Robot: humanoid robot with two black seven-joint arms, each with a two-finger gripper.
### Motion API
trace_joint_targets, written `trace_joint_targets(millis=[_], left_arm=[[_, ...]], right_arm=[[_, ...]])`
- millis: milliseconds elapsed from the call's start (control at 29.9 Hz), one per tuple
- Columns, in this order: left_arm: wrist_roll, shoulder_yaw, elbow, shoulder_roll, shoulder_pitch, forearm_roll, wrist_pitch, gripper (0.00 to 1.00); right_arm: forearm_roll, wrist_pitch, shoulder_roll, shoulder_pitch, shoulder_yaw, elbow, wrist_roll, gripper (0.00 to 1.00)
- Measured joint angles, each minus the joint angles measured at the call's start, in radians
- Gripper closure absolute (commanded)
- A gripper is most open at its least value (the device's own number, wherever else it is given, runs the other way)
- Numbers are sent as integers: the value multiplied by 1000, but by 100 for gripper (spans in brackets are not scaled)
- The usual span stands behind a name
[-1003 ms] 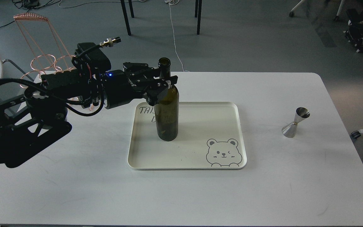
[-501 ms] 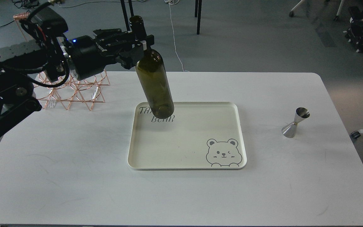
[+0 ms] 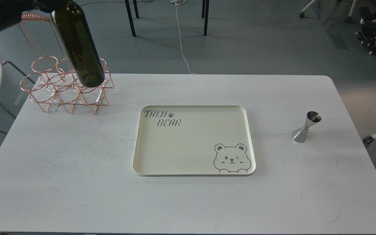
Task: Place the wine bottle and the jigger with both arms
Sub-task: 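Lift the wine bottle with the left gripper toward the copper rack, then lower the bottle into the copper wine rack with the left gripper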
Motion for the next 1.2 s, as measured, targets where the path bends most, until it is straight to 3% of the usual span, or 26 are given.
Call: trace_joint_targets(millis=[134,401,835,1203], left_arm=[[-23,33,89,-36,-8,14,9,88],[-27,62,196,-88,-16,16,68,89],[-27,139,214,-103,-14,14,130,89],[-27,165,214,-103,-6,6,136,88]], right_arm=[[0,0,-3,0,0,-1,0,4],[0,0,0,-2,0,0,0,4],[0,2,-7,-6,-1,0,0,4],[1,3,-7,-7,0,0,0,4]])
